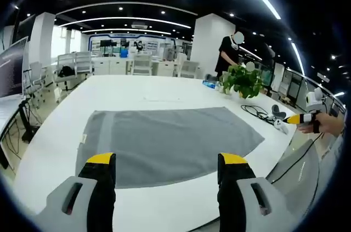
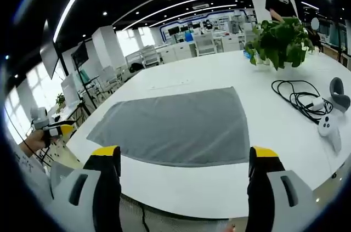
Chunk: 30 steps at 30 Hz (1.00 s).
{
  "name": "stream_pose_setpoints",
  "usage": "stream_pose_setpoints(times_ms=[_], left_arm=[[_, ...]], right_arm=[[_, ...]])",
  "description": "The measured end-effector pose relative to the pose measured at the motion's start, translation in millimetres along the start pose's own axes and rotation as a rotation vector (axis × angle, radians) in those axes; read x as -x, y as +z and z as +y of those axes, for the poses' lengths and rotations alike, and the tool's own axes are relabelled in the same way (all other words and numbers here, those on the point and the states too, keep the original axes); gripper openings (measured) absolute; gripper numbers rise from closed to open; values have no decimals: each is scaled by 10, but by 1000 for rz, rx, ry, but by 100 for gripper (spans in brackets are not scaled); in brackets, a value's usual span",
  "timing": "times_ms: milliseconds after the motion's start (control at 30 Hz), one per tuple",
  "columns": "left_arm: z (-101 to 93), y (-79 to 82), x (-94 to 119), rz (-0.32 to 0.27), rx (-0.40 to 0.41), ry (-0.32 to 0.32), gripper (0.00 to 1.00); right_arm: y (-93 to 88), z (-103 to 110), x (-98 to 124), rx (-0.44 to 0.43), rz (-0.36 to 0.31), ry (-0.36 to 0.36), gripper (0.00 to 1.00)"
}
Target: Fold the towel on the table until its edges align and the towel forms a compact rectangular stack.
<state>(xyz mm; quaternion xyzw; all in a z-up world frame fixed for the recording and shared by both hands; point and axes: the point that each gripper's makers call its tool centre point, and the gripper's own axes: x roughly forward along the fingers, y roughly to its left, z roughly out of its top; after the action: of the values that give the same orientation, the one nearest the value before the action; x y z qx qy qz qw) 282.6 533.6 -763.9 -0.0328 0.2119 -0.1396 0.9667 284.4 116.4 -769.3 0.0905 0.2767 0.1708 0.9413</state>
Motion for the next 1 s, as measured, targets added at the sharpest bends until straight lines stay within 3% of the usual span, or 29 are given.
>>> stream_pose_setpoints(times_ms=[300,1000], left_arm=[[-98,-27,-41,9,4,-18,78],[-82,-18,-49,13,-2,-20,78]], right_arm=[[-40,-4,-2,-8,5,-1,97],[-43,-27,6,-12,7,3,96]])
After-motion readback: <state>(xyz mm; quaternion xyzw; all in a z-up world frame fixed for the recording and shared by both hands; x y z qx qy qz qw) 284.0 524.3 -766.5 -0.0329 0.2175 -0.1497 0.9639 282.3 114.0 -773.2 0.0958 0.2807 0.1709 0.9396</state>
